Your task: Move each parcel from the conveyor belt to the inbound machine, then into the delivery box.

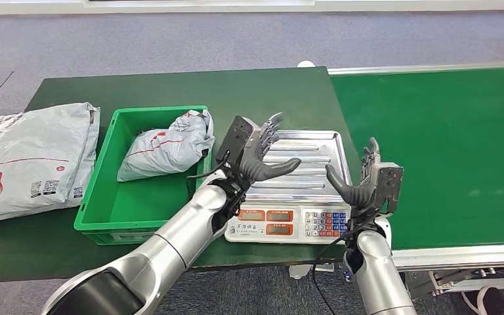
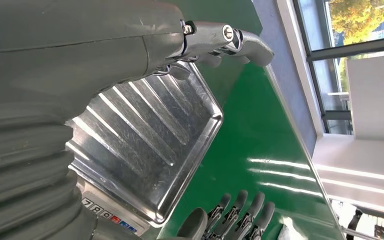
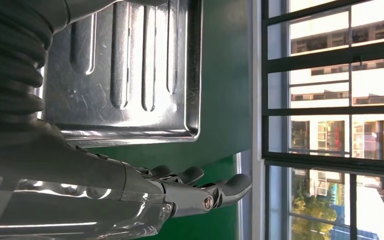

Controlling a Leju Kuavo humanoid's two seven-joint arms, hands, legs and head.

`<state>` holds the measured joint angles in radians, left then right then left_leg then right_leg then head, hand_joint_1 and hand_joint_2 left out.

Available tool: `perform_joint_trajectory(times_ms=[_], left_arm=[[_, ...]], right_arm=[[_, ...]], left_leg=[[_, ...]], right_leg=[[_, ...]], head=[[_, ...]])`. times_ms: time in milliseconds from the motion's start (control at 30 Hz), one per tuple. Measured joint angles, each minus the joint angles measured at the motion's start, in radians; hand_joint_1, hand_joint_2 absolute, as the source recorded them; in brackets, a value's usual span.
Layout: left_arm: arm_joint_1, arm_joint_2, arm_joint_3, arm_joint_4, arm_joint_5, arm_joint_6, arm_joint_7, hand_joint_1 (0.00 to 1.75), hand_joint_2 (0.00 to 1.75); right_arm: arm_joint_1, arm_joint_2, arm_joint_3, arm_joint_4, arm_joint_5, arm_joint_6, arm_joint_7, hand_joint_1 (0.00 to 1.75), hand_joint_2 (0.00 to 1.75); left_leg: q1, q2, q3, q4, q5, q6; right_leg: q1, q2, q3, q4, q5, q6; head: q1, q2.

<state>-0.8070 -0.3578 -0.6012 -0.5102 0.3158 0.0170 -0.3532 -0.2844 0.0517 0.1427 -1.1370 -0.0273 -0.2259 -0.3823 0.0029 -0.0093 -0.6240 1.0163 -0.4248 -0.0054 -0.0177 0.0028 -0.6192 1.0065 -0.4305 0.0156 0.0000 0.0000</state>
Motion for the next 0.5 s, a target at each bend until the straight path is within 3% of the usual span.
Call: perform_joint_trajectory(times_ms=[500], left_arm=[[-0.015, 0.011, -0.027, 0.036, -0.003, 0.019, -0.042, 0.00, 1.75]], right_arm=[[-0.036, 0.000, -0.018, 0.035, 0.013, 0.126, -0.013, 0.00, 1.75]], left_leg=[[0.000, 0.000, 0.000, 0.000, 0.000, 0.000]], right_leg=[[0.000, 0.000, 0.000, 0.000, 0.000, 0.000]], head=[[0.000, 0.000]])
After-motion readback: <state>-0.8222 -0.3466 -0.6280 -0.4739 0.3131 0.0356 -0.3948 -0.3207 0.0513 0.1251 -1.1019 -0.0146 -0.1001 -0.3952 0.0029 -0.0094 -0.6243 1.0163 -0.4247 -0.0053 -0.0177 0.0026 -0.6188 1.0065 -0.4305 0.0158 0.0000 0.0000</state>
